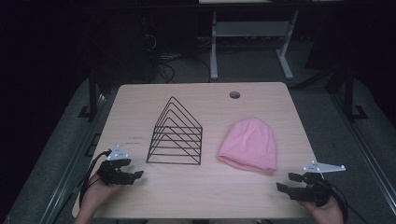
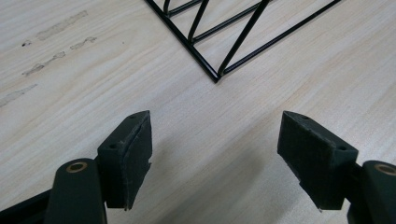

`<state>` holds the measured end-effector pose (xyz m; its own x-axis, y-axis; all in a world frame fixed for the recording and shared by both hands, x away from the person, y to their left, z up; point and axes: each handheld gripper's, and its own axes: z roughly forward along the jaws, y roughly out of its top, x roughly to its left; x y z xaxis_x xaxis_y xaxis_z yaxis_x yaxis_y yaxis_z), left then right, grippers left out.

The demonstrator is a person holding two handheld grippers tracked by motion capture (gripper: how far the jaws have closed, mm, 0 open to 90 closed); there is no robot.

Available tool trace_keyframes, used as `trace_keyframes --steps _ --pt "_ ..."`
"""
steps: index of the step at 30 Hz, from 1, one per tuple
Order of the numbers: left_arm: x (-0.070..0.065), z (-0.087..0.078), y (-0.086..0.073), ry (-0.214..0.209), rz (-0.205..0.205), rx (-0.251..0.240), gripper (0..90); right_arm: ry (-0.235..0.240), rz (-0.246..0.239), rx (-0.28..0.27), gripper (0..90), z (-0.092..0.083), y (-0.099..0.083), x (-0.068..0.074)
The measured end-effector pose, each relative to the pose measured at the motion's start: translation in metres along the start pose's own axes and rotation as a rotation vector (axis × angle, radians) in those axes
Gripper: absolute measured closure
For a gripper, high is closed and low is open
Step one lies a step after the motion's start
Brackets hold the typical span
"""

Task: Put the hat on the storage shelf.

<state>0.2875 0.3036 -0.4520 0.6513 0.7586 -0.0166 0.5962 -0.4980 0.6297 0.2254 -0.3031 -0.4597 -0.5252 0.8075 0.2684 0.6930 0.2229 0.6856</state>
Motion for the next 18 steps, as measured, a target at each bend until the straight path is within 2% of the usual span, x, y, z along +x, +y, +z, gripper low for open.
trace_keyframes --steps 6,9,14,18 --pt "-0.001 0.001 0.000 -0.007 -0.001 0.007 26.4 0.005 0.005 0.002 26.9 0.001 0.001 0.002" --pt "-0.001 0.000 -0.002 -0.006 0.012 0.016 26.4 0.002 0.000 0.003 26.9 0.000 0.002 0.005" --pt "0.002 -0.001 -0.005 -0.004 -0.017 0.005 26.4 0.009 -0.018 0.001 26.2 0.000 0.010 0.009" --pt "0.002 -0.003 -0.005 0.001 -0.025 -0.006 26.4 0.015 -0.032 0.004 25.9 -0.001 0.019 0.007"
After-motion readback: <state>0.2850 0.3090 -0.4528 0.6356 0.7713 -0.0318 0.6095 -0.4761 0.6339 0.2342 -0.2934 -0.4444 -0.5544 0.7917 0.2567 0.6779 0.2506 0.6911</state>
